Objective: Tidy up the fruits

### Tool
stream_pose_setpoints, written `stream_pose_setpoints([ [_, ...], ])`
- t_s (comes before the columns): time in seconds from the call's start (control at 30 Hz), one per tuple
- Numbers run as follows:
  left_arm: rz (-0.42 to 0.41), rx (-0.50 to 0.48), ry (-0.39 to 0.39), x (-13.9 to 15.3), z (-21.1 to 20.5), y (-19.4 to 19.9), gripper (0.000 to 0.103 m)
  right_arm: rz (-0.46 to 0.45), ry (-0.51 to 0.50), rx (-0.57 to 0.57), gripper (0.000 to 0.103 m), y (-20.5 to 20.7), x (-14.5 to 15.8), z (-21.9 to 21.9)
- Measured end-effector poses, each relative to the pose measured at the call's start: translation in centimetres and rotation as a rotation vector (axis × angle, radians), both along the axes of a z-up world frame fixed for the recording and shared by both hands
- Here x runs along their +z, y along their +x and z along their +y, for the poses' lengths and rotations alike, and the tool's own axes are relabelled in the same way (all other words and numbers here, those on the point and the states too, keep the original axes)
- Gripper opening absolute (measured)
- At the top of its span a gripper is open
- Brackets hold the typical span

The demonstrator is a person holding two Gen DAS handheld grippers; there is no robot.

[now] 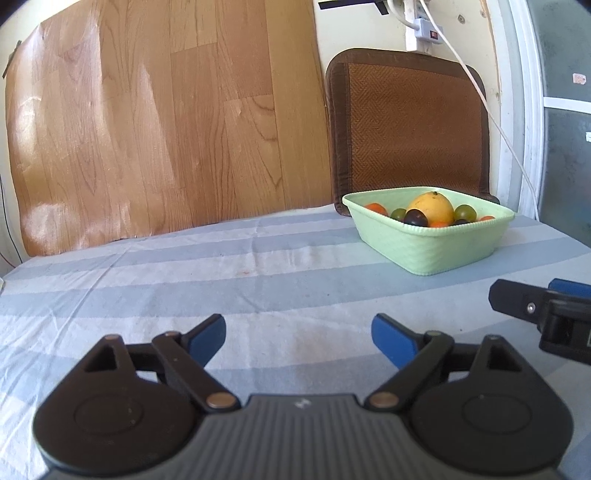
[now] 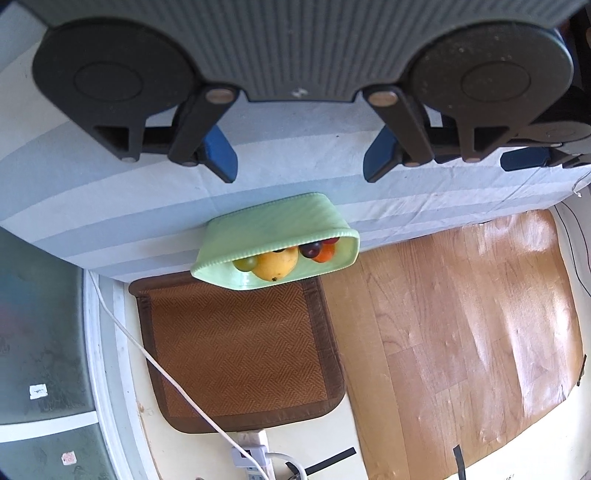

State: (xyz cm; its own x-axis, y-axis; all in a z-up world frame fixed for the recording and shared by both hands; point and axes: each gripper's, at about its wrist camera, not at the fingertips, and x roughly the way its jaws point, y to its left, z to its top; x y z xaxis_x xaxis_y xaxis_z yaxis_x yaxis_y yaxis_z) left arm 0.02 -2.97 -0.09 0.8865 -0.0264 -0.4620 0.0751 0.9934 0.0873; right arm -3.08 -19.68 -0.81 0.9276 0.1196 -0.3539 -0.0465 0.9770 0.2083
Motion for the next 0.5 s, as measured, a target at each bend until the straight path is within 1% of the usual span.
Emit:
stream_pose_setpoints([
  [0.13, -0.001, -0.004, 0.007, 0.01, -0.09, -0.04, 0.091, -0.014, 0.015, -0.015, 0.077, -0.42, 0.04, -0.10],
  [0.3, -0.023, -0.008, 0.017, 0.09, -0.31, -0.32, 0.101, -0.028, 0.030, -0.031, 0.077, -0.58, 0.08, -0.27],
  [0.5, -0.018, -0.021, 0.025, 0.10, -0.58, -0.25, 0.103, -0.032, 0.035, -0.036, 0.077, -0.61, 0.07, -0.32],
])
